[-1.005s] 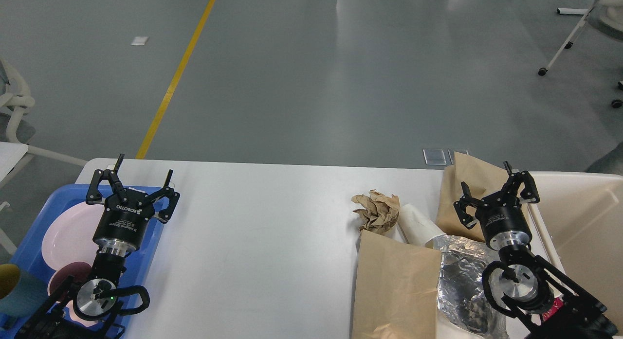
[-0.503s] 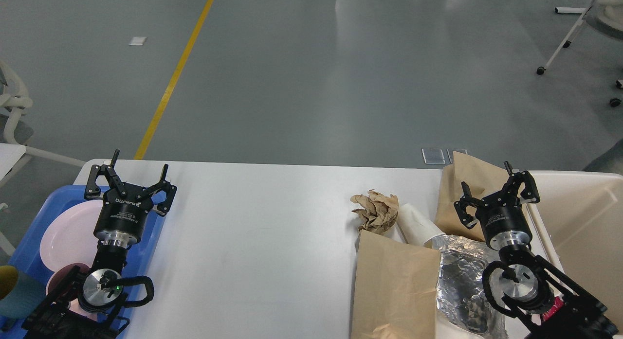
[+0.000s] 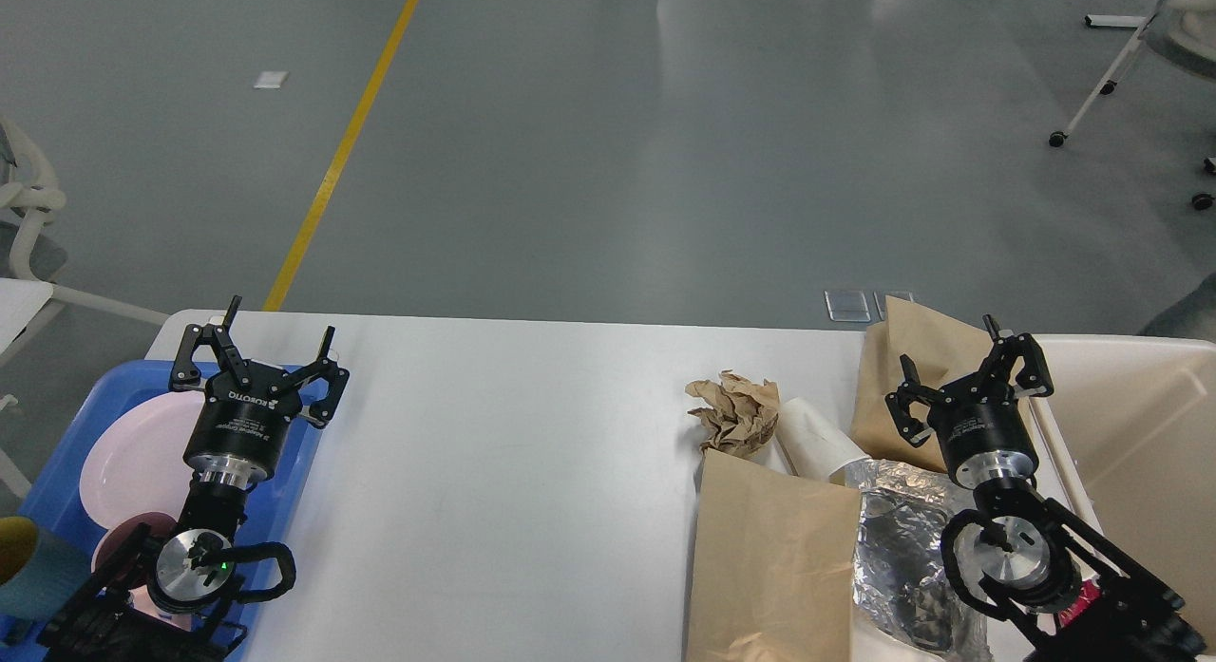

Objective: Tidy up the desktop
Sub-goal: 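Raise the right gripper up from beside the paper bags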

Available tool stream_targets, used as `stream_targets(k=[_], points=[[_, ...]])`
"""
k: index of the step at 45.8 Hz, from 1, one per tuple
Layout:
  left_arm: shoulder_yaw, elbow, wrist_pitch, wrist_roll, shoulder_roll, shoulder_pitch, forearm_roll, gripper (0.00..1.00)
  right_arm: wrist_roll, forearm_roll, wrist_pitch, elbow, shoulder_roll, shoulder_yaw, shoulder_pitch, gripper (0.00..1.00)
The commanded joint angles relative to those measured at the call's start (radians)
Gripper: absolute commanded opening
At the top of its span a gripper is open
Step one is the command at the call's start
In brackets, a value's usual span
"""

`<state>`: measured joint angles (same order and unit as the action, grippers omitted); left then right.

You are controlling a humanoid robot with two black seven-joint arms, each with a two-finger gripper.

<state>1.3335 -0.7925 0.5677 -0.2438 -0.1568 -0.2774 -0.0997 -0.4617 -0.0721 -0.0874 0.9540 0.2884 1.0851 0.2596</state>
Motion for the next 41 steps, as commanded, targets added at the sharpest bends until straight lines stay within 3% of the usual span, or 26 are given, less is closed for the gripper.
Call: stream_targets(k=[1,32,41], points=[[0.003,0.001,0.001,0.0,0.002,0.0,0.0,0.96,0.0,0.0,0.0,0.0,0.0,0.001,0.0,1.0],[0.0,0.001,0.001,-0.002,0.0,0.0,0.0,0.96,0.003,0.0,0.002,-0.001,0.0,0.001,0.001,1.0],[0.0,0.001,0.001,-0.002,0.002,0.0,0.0,0.96,0.011,0.04,0.005,-0.124,0.044,0.032,0.099,1.0]])
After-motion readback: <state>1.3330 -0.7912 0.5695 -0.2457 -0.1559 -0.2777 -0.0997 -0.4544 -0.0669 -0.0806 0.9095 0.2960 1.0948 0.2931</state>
